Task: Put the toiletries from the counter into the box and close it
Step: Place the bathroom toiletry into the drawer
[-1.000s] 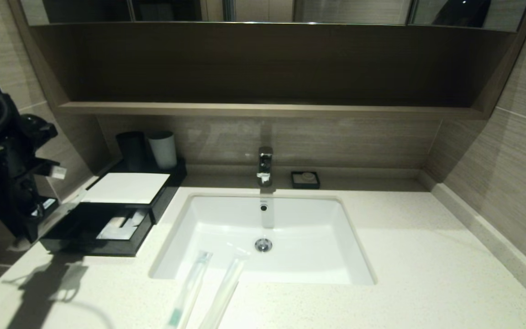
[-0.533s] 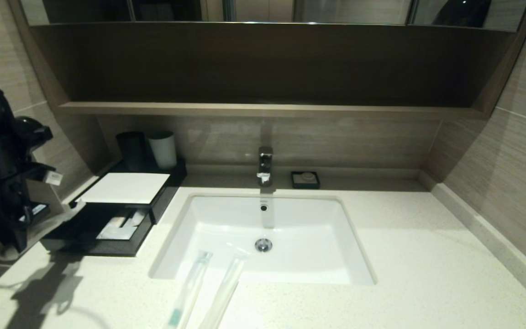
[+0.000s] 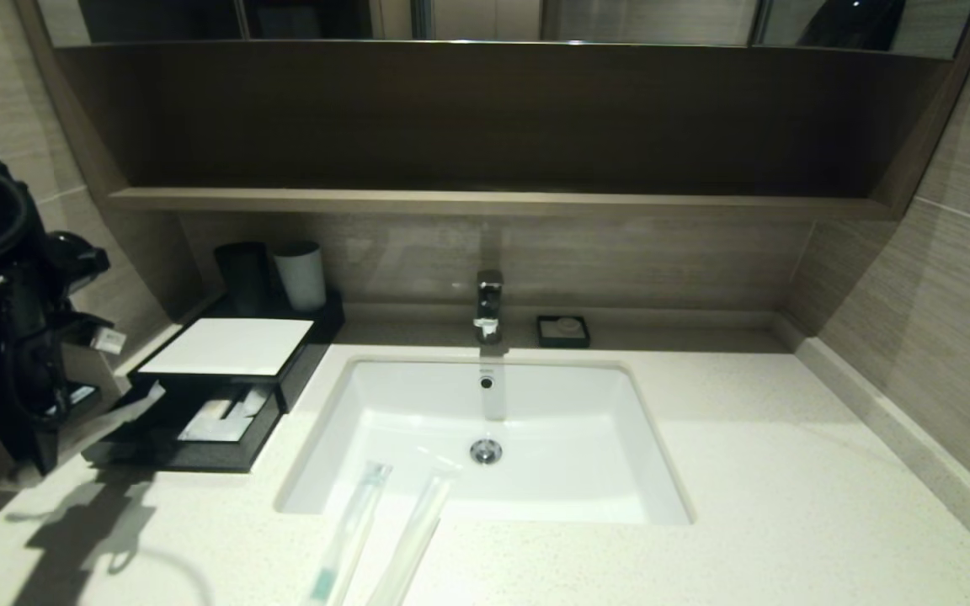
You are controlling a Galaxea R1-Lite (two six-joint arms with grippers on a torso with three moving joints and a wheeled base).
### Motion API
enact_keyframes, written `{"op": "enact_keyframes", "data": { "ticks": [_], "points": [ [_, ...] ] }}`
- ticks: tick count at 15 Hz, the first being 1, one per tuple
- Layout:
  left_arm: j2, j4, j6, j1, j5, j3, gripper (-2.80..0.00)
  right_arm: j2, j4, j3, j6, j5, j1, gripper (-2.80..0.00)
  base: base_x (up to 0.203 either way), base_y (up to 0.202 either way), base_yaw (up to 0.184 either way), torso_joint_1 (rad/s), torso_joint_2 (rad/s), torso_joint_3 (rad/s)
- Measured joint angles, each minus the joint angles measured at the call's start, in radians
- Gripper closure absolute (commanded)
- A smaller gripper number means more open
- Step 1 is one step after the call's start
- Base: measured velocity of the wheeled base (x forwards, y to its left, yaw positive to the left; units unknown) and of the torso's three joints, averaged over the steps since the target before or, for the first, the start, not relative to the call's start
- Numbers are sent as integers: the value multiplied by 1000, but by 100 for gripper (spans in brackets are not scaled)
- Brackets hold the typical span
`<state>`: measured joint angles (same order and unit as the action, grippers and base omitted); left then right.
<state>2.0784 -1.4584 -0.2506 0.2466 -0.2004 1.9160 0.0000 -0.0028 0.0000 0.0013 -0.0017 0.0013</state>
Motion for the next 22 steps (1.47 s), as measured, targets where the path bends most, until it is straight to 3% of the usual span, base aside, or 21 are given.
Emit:
{"op": "enact_keyframes", "data": {
  "ticks": [22],
  "points": [
    [132, 254, 5, 1, 9, 9, 0, 0, 0, 0, 0, 0, 0, 0, 0, 0, 0, 0, 0, 0]
  ]
}}
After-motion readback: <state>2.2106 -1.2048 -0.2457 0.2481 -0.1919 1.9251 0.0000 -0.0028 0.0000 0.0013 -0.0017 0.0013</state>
